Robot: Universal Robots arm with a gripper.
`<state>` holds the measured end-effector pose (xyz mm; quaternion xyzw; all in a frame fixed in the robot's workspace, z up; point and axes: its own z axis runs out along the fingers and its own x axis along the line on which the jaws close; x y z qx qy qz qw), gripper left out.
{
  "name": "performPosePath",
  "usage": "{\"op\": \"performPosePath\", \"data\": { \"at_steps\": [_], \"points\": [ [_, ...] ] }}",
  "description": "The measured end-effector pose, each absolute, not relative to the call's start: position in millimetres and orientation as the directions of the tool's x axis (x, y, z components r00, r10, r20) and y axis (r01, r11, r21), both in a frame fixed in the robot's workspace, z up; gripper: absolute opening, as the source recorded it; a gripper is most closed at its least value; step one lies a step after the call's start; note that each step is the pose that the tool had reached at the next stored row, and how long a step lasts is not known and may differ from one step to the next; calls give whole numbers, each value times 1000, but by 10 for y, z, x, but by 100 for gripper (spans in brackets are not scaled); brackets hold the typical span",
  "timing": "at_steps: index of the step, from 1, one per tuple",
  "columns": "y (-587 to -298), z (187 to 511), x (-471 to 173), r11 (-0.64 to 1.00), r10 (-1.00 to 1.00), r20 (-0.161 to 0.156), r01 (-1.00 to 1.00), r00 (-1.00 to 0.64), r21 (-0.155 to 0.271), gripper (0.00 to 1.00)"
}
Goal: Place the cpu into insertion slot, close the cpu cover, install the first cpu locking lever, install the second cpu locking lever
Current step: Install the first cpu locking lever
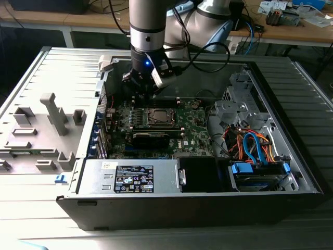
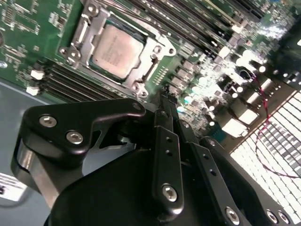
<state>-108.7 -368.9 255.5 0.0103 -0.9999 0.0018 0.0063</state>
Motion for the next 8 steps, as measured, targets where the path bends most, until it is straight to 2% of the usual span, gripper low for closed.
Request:
{"op": "performPosePath", "data": {
  "at_steps": [8],
  "points": [
    [-3678,2558,-1230,1000,-21,10,-21,-1000,-3,11]
  ]
}}
